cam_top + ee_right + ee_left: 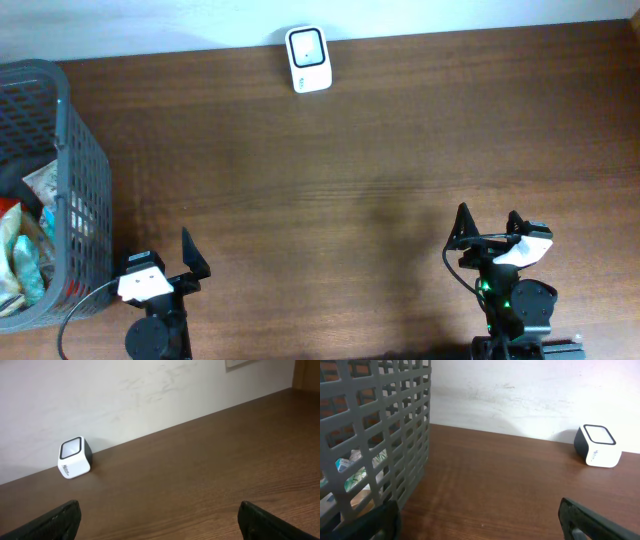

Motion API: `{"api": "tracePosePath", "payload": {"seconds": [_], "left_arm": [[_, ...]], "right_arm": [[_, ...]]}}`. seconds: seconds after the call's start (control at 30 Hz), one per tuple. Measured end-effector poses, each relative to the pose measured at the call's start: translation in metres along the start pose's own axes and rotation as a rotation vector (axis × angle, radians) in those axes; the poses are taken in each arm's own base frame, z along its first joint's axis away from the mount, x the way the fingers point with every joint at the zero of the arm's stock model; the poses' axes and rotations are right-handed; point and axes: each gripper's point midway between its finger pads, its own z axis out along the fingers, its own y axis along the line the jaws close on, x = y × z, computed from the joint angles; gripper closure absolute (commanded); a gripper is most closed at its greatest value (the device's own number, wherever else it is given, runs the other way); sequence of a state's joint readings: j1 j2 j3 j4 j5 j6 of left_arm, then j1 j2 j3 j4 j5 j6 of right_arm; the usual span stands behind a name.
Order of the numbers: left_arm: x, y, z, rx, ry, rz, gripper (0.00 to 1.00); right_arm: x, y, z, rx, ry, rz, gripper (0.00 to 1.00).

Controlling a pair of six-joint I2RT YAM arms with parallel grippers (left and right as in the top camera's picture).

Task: Scan the item barcode
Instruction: 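Reach the left gripper into the grey basket, then grasp the yellow snack bag in the basket with the left gripper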

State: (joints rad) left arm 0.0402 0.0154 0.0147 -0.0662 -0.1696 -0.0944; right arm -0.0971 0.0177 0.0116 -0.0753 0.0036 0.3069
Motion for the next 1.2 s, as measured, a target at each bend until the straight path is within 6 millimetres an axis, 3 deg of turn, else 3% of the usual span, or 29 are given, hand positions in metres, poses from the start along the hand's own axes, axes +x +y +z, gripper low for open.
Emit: {"api": "tracePosePath", "payload": {"seconds": [0.33, 0.7, 0.8, 0.93, 0.97, 1.0, 1.03, 1.07, 1.1, 1.13, 1.17, 1.2], "left_arm": [[-0.001, 0.000, 0.000, 0.000, -0.004, -0.001, 0.01], [-0.035, -0.003, -0.003, 0.011, -0.122, -0.021, 0.01], [-0.057, -0.007, -0.003, 0.022, -0.124, -0.003, 0.01], [-0.096, -0.023, 0.012, 0.069, -0.031, 0.045, 0.01], [-0.123, -0.032, 0.021, 0.096, 0.013, 0.057, 0.01], [-0.130, -0.037, 0.024, 0.111, 0.080, 0.080, 0.01], [-0.150, -0.044, 0.030, 0.135, 0.130, 0.105, 0.01], [-0.183, -0.054, 0.043, 0.159, 0.168, 0.129, 0.01], [-0.203, -0.061, 0.055, 0.178, 0.208, 0.151, 0.01], [-0.204, -0.066, 0.060, 0.199, 0.313, 0.178, 0.01], [-0.235, -0.077, 0.079, 0.234, 0.331, 0.202, 0.01], [-0.233, -0.080, 0.081, 0.249, 0.432, 0.215, 0.01]], "right_arm": [[0.000, 0.000, 0.000, 0.000, 0.000, 0.000, 0.01], [0.000, 0.000, 0.000, 0.000, 0.000, 0.000, 0.01], [0.000, 0.000, 0.000, 0.000, 0.000, 0.000, 0.01], [-0.001, 0.000, 0.000, -0.001, -0.003, 0.000, 0.02], [0.000, 0.000, 0.000, 0.000, -0.001, 0.000, 0.01], [0.000, 0.000, 0.000, -0.001, -0.002, 0.000, 0.01], [0.000, 0.000, 0.000, 0.000, 0.000, 0.000, 0.01], [0.000, 0.000, 0.000, 0.000, -0.001, 0.000, 0.01], [0.000, 0.000, 0.000, 0.000, -0.001, 0.000, 0.02], [0.000, 0.000, 0.000, 0.000, -0.001, 0.000, 0.02], [0.000, 0.000, 0.000, 0.000, 0.000, 0.000, 0.01], [0.000, 0.000, 0.000, 0.000, -0.001, 0.000, 0.01]]}}
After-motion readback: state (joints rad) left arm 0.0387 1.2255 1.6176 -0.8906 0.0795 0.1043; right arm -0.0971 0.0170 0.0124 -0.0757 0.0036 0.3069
